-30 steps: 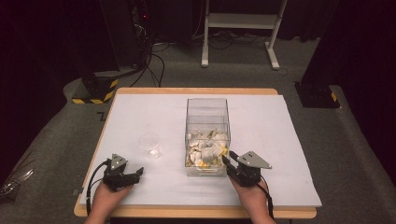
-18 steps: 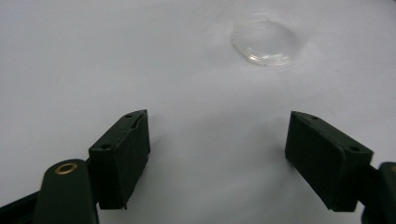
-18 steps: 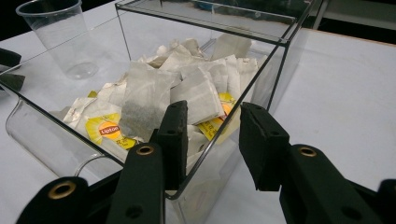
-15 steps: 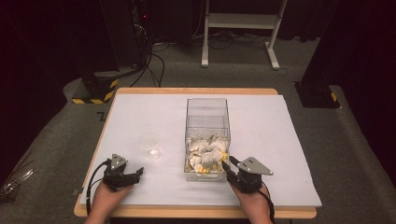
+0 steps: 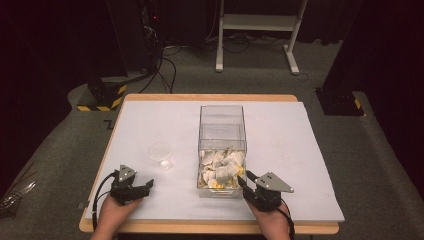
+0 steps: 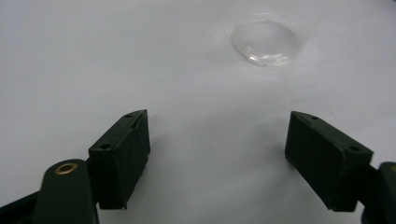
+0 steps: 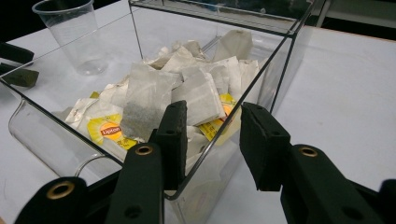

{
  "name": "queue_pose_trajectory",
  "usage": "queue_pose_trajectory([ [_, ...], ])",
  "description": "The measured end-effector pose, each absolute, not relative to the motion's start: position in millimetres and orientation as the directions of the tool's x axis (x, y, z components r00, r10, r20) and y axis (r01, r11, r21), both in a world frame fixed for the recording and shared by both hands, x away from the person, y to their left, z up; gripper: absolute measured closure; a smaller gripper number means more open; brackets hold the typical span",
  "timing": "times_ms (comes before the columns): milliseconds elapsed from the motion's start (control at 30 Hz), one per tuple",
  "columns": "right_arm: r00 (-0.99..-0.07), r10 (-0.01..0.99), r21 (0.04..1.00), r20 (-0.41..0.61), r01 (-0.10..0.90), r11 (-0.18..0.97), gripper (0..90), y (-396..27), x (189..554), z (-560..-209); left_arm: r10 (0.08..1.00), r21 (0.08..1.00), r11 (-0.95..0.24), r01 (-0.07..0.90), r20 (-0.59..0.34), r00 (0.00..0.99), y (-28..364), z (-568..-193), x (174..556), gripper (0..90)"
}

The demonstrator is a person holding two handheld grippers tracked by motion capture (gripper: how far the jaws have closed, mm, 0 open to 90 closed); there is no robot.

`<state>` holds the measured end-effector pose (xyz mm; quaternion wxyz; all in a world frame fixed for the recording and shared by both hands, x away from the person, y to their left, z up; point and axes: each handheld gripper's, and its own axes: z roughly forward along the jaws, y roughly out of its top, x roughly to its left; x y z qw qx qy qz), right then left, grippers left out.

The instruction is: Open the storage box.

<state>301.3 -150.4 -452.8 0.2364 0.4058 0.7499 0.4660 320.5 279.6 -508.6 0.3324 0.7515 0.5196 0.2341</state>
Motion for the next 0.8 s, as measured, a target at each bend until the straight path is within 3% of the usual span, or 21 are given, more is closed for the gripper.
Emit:
queue_pose_trajectory([
  [800,-0.565,0.824,0.902,0.042,0.376,0.211,56.3,-158.3,303.6,-443.6,0.939,0.745,-0.233,0.624,0.005,0.345,279.0,-508.7,320.0,22.5],
])
